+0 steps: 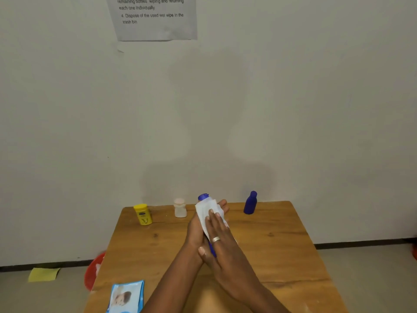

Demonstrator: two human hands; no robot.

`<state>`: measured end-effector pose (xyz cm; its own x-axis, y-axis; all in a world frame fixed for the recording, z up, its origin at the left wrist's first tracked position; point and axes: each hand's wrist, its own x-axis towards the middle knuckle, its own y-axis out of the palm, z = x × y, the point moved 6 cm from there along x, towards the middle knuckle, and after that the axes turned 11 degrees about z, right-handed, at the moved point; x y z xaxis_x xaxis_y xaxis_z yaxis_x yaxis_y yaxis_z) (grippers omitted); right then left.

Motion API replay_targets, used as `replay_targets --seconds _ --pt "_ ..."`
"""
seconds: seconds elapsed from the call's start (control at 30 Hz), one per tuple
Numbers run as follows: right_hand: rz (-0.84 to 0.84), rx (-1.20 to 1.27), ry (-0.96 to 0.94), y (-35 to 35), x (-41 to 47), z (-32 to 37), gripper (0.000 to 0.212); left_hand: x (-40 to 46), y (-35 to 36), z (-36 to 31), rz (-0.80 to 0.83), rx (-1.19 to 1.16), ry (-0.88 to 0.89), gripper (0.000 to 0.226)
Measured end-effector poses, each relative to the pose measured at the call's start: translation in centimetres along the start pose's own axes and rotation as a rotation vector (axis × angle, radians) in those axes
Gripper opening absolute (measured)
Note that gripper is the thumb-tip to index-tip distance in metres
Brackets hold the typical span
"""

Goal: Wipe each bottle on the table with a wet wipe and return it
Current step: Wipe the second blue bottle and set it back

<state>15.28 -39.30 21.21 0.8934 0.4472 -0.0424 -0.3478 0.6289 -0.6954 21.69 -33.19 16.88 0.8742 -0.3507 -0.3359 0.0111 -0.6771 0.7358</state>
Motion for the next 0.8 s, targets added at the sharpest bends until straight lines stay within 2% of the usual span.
replay_targets --seconds 0.07,0.13,0.27,0.4,0.53,0.63,0.8 --pt "-0.011 -0.009 0.049 -1.2 0.6 -0.3 0.074 0.3 0.6 0.8 0.083 -0.042 -0.014 0.055" --pt "-0.047 -0.105 0.003 -2.4 1.5 0.2 0.071 0.4 1.0 1.3 0.112 -0.057 -0.006 0.054" --pt "0.008 -0.288 -0.037 -2.1 1.3 1.8 0.083 0.7 1.5 -0.3 0.195 -0.052 0.014 0.066" --pt "0.130 -0.290 -0.017 -0.8 -0.5 1.2 0.085 1.0 0.0 -2.1 0.142 -0.006 0.051 0.057" --pt "0.019 -0.108 0.029 -1.9 1.0 -0.3 0.089 1.1 0.7 -0.8 0.151 -0.038 0.003 0.058" --pt "-0.003 -0.222 -0.022 -2.4 1.7 1.1 0.083 1.3 1.4 -0.7 0.181 0.013 0.006 0.058" --pt "0.126 -0.328 -0.039 -0.5 -0.2 1.4 0.084 1.7 0.3 -2.8 0.184 0.001 0.062 0.054"
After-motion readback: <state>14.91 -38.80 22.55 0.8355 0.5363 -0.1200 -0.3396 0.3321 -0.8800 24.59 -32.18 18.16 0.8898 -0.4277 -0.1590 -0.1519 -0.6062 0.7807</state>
